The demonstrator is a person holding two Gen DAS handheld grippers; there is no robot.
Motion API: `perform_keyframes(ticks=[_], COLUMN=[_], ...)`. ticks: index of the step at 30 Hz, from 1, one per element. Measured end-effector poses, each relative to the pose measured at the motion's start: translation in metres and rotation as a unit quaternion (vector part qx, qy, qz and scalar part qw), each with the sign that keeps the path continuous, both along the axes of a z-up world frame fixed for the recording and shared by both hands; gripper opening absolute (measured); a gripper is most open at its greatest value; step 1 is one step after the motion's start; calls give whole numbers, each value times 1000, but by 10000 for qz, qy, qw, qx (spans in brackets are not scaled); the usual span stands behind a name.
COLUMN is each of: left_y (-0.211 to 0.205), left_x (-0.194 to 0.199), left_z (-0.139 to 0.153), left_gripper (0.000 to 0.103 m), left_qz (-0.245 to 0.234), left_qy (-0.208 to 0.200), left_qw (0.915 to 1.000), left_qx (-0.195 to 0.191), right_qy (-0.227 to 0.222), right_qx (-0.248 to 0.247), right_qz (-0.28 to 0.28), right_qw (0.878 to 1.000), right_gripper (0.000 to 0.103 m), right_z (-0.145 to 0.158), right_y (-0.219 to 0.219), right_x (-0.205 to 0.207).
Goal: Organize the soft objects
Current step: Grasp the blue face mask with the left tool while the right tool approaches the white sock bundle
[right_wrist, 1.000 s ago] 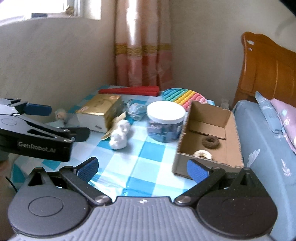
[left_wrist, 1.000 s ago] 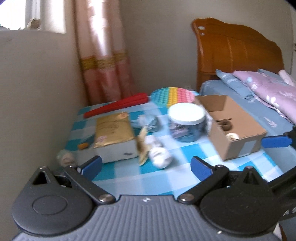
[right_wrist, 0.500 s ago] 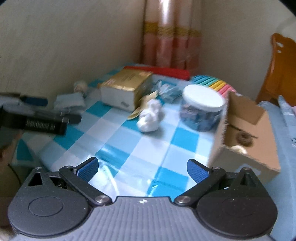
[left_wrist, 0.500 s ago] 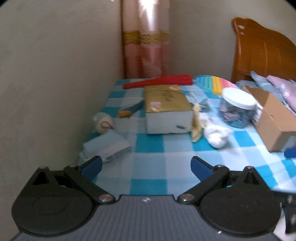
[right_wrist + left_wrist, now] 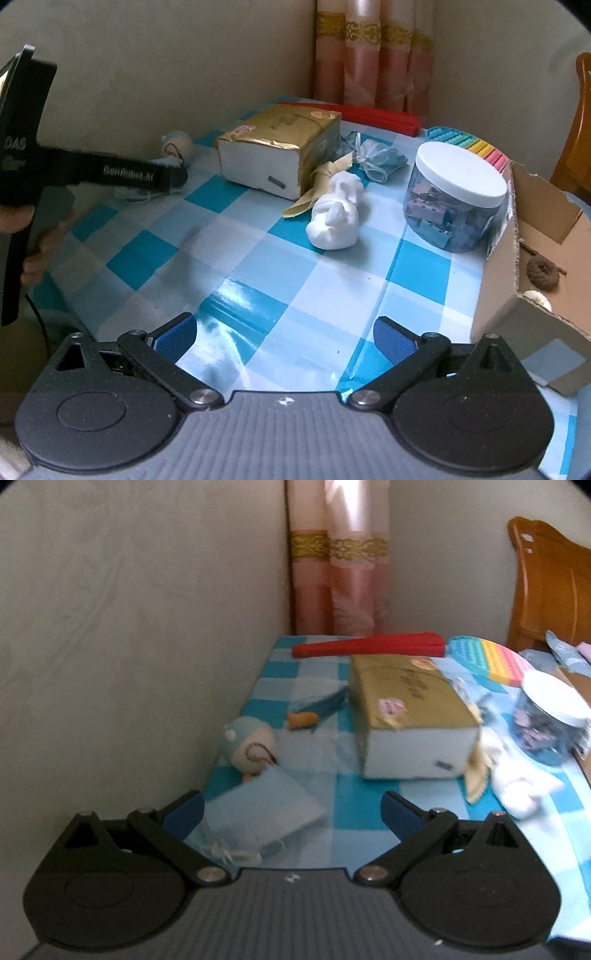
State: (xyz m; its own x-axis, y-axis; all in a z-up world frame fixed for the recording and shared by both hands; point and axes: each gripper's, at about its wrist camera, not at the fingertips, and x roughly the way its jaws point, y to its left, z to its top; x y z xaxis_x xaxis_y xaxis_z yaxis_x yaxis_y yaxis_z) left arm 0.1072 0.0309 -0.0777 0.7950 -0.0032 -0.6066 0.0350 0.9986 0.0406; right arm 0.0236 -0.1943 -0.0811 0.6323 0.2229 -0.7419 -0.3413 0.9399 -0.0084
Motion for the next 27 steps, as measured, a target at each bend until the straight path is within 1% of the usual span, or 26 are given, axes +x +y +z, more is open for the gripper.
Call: perform_keyframes(ticks=[4, 7, 11, 15, 20, 23, 25, 27], left_y=[3, 0, -3, -5, -15, -18, -17, -13], left_x=[15, 24, 26, 17, 0, -4, -2, 2], left_z=[-5, -9, -15, -18, -14, -11, -12, -15], left_gripper=[101, 101, 101, 101, 102, 102, 102, 101], left_qz=[19, -38, -132, -332, -702, -742, -636, -534], left_qy=[33, 148, 291, 473, 563, 448, 393, 443], left_qw=[10000, 9999, 9995, 9980, 9949, 9957, 9971, 9975], left_qx=[-17, 45, 23, -243, -459, -317, -165, -153], right_qy=[107, 183, 205, 233, 285, 280, 274, 276], right_qx=[52, 125, 133, 195, 181, 186, 183, 178], right_qz=[-32, -54, -79, -98, -99, -94, -104, -112], right_qw=[9999, 9997, 9997, 9995, 9994, 9994, 9994, 9994], right_gripper=[103, 103, 103, 103, 103, 103, 103, 103], right_z=[-7, -10, -12, -13, -16, -16, -15, -16], right_y=[-1, -2, -2, -3, -1, 0, -1, -2], right_x=[9, 12, 14, 16, 17, 17, 17, 17])
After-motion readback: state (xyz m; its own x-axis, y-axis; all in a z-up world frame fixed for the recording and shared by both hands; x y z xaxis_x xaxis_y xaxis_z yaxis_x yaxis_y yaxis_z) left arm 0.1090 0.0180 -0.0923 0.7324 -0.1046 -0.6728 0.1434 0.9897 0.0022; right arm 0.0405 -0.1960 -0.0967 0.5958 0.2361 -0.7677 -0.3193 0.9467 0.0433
